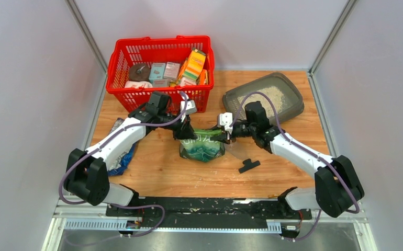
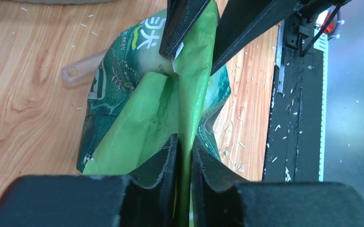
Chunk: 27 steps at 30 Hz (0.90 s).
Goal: Fill the litter box with clean litter
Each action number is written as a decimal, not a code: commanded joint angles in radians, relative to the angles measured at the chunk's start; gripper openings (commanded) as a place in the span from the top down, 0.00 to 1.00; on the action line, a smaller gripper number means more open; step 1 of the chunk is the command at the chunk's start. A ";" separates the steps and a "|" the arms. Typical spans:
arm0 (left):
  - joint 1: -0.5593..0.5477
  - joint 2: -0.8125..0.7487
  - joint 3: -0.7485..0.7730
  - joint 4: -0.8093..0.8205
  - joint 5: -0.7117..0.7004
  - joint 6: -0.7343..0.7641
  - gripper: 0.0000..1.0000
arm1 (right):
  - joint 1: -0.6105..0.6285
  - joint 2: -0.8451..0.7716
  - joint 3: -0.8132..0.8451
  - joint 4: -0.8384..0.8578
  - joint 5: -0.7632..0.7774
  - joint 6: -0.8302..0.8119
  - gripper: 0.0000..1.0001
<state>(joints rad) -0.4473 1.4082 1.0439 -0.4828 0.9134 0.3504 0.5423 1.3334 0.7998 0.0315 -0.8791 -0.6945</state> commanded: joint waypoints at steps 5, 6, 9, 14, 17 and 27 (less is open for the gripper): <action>-0.001 -0.041 -0.016 -0.051 0.065 -0.004 0.70 | -0.005 0.041 -0.005 -0.102 0.028 0.042 0.72; -0.001 -0.041 -0.009 -0.081 0.068 0.021 0.70 | -0.013 0.041 0.005 -0.113 0.017 0.071 0.74; -0.004 -0.040 0.024 -0.193 0.056 0.174 0.68 | -0.036 0.076 0.087 -0.186 -0.044 0.134 0.87; -0.004 -0.018 0.087 -0.419 -0.019 0.502 0.70 | -0.088 0.141 0.228 -0.304 -0.180 0.291 1.00; -0.001 -0.029 0.081 -0.467 -0.068 0.561 0.80 | -0.099 0.176 0.282 -0.361 -0.213 0.332 1.00; 0.120 -0.069 0.091 -0.464 -0.042 0.365 1.00 | -0.140 0.220 0.300 -0.135 -0.238 0.614 1.00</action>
<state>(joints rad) -0.4194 1.3830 1.1202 -0.7689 0.8665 0.8143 0.4557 1.5700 1.0763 -0.2882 -1.0954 -0.3077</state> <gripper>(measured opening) 0.026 0.038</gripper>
